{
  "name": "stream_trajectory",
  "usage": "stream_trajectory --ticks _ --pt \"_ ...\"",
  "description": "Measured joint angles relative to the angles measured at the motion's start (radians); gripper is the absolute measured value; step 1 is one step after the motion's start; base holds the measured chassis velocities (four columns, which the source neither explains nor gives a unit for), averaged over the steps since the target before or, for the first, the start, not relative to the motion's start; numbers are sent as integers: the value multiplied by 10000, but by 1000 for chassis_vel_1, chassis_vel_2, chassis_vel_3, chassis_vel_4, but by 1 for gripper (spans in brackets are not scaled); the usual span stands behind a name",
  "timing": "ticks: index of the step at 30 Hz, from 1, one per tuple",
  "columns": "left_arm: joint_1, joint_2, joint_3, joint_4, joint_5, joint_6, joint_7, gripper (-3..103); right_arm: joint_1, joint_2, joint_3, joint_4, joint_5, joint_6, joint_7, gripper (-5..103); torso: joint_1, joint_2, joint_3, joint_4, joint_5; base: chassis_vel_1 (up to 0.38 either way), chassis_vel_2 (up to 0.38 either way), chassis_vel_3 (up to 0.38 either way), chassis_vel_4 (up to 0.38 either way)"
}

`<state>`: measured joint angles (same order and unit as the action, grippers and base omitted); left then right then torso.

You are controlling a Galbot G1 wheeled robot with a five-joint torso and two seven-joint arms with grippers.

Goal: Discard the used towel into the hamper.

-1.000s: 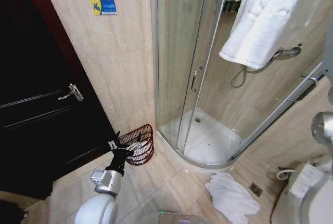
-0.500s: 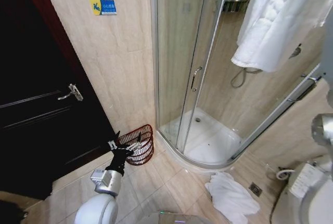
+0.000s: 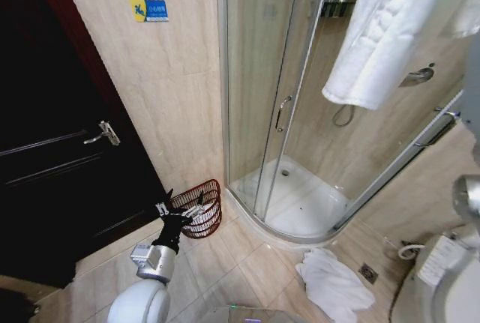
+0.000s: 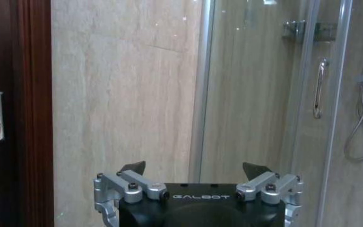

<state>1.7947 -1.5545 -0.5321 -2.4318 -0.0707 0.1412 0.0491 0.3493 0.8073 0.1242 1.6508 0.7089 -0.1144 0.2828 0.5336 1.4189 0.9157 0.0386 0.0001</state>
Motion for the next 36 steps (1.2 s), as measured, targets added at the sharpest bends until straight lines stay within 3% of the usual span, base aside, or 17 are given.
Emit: stream_trajectory --ticks 8,15,20,24,26,36 --pt "0 1 0 0 0 0 -1 100 -1680 -1248 1120 1711 516 231 -333 11 0 0 0 -1 -1 0 0 0 0" --pt "0 1 0 0 0 0 0 100 -4400 -2169 3203 3161 1001 575 -406 11 0 -2 0 -1 3 0 0 0 0" --pt "0 1 0 0 0 0 0 100 -5006 -2379 3736 3423 1084 688 -396 11 0 -2 0 -1 -1 0 0 0 0" --pt "0 2 0 0 0 0 0 100 -7216 -2629 5380 4090 1066 963 -756 11 -1 -1 -1 -1 -4 0 0 0 0" --pt "0 4 0 0 0 0 0 100 -7620 -2630 5620 4178 1041 1015 -821 11 -1 -2 -1 -1 4 0 0 0 0" --pt "0 1 -1 0 0 0 -1 100 -10068 -2083 6967 4977 629 1646 -806 11 0 -2 0 0 -4 0 0 0 0"
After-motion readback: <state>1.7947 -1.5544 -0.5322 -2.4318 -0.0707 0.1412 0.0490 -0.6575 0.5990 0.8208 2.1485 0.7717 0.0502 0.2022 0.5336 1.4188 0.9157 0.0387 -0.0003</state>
